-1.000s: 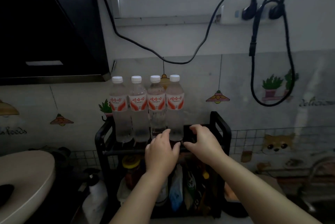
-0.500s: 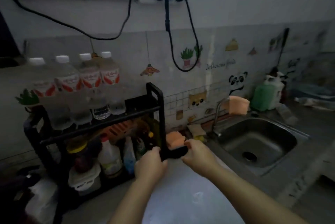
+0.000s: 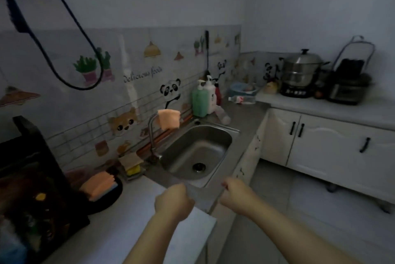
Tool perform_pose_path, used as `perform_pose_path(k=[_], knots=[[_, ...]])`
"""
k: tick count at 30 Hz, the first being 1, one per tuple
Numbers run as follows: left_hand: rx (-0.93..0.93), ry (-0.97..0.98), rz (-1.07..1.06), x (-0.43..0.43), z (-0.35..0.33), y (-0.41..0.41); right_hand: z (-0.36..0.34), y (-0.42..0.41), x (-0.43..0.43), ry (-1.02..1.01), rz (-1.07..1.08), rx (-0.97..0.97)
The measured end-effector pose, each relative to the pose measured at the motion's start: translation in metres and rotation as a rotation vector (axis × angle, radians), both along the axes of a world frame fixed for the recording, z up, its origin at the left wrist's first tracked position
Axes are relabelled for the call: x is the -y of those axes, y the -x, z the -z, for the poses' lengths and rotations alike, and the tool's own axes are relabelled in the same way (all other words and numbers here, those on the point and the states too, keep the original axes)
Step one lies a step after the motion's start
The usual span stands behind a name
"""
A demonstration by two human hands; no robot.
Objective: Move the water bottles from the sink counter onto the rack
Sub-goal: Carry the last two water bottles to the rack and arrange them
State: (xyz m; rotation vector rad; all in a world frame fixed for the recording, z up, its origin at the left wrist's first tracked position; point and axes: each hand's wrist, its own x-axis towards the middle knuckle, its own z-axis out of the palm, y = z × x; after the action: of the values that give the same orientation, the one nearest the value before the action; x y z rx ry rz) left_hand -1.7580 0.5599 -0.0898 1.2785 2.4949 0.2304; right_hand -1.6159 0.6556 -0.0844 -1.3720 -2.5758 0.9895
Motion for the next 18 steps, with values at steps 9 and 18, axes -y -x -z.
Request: perform_pose_path(k=[9, 18], knots=[[-0.004, 0.056, 0.168, -0.180, -0.006, -0.097, 0.015, -0.095, -0.162, 0.005, 0.168, -0.014], [-0.052, 0.053, 0.216, -0.346, -0.027, -0.151, -0.006, -0.146, -0.323, -0.057, 0.124, -0.020]])
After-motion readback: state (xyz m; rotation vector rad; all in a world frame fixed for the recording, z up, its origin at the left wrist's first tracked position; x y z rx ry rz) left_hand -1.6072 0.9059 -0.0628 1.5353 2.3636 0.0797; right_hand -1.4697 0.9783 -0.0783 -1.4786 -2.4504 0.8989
